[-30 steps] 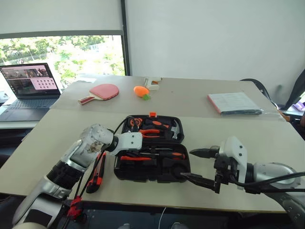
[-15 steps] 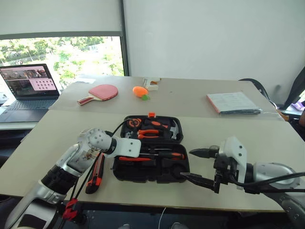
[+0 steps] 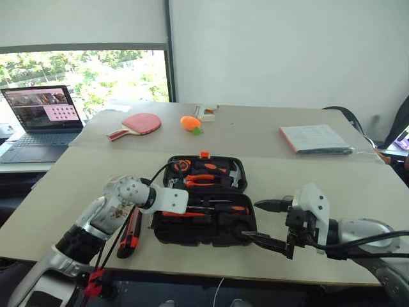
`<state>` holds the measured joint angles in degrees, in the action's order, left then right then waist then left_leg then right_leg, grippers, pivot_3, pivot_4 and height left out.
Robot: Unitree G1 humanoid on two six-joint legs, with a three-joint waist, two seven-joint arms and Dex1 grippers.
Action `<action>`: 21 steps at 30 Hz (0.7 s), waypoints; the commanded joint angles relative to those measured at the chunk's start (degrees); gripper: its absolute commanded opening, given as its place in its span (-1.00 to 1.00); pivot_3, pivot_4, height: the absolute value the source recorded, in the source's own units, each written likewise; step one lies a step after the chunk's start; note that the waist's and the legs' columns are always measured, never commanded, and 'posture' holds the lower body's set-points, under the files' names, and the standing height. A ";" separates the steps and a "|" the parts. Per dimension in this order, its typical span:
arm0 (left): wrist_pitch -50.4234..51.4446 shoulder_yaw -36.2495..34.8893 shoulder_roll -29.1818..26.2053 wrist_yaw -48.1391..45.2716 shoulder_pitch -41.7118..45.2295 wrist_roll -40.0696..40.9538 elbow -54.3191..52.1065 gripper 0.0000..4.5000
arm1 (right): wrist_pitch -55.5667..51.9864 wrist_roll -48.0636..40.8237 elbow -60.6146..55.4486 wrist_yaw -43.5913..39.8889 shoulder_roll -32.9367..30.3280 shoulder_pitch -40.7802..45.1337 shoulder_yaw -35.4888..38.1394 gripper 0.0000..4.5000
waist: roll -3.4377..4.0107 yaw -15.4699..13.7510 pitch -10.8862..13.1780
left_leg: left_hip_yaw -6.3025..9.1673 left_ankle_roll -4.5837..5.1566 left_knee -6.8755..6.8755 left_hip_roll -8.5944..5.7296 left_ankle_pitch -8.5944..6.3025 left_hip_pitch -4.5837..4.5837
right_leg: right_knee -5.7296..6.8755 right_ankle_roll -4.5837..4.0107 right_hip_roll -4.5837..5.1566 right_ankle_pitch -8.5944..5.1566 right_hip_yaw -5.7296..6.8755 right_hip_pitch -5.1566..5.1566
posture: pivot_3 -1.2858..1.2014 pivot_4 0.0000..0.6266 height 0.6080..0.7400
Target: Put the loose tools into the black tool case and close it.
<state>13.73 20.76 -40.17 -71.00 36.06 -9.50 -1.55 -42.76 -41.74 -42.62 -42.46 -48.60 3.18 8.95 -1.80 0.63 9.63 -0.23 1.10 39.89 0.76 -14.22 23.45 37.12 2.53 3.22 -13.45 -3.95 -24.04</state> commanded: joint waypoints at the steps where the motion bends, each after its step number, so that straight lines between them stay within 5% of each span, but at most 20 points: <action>1: 7.09 -2.98 0.73 -2.79 2.24 5.85 -2.05 -0.97 | 1.69 0.10 -0.65 -0.35 0.14 0.35 0.57 1.00 | 0.00 0.06 0.00 | 0.00 0.00 0.01 0.00 0.00 0.03 | 0.00 0.00 0.00 0.00 0.00 -0.02 | 0.03 -0.52 1.00; 21: 10.63 0.33 -3.09 -2.43 -3.32 6.24 -8.68 -0.97 | 1.48 0.40 -0.55 0.14 0.73 0.61 0.14 1.00 | 0.01 0.23 0.00 | 0.05 0.00 -0.06 0.02 0.00 0.02 | -0.01 -0.01 -0.01 0.00 -0.02 -0.07 | 0.03 -0.52 1.00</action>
<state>24.58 20.09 -42.37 -73.42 33.77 -2.66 -9.26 -42.76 -41.42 -42.21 -42.31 -47.94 3.23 8.69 -1.80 0.85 9.62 -0.18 1.10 39.83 0.79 -14.22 23.48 37.11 2.52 3.21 -13.45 -3.97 -24.11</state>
